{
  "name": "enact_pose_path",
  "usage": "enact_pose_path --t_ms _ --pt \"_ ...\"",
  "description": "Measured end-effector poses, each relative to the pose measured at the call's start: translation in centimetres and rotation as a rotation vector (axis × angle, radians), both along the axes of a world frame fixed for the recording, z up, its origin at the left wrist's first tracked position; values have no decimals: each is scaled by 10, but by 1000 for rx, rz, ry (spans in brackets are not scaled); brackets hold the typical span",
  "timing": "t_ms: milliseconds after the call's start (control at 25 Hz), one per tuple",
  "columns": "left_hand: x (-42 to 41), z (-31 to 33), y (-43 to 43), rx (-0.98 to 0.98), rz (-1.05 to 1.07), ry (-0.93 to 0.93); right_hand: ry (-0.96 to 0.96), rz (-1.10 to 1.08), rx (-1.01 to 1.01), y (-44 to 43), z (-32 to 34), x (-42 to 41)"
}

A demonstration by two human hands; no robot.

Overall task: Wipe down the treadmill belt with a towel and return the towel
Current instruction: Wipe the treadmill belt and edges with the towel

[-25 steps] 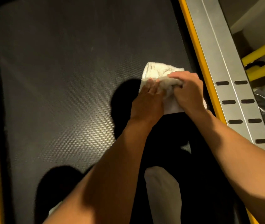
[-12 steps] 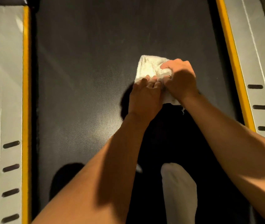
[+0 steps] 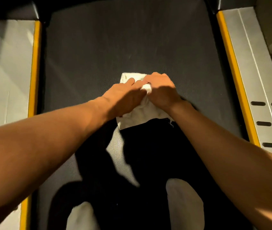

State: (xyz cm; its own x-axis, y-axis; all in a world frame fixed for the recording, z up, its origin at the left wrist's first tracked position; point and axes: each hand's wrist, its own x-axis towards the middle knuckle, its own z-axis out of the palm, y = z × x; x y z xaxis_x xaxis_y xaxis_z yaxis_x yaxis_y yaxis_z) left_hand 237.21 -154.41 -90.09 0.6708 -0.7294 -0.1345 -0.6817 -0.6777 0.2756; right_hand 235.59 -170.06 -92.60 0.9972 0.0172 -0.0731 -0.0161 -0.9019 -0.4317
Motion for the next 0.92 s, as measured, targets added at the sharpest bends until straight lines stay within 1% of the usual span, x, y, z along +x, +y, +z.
enact_pose_path --t_ms 80,160,200,240,320,360,400,440,520,560,600,680,720,840,920 --pt "6 11 4 135 -8 -12 85 89 -52 15 5 12" --pt "8 18 15 243 -17 -28 19 150 -23 28 3 6" --pt "7 18 24 266 1 -16 -15 150 13 32 -1 -2" --pt "4 17 33 264 32 17 -39 149 54 34 -6 -11" --pt "-4 16 49 176 92 150 -7 131 102 36 -5 -27" --pt "-5 16 53 137 110 179 10 109 107 39 -1 -25" --pt "-2 16 55 140 105 182 10 81 110 43 2 -16" --pt "2 17 55 173 77 153 33 70 72 50 4 -5" --pt "14 17 64 294 -8 38 42 111 -81 72 4 16" --pt "17 19 73 314 1 12 43 132 -102 84 4 20" --pt "16 20 84 297 41 12 51 153 -74 94 6 19" --pt "3 20 104 186 131 -12 49 167 51 103 7 7" --pt "-6 16 110 154 138 -42 41 155 87 101 8 -1" --pt "-21 -5 112 150 126 -63 53 150 9 94 7 -9" --pt "-9 -11 114 112 100 -133 5 158 -49 100 2 1"
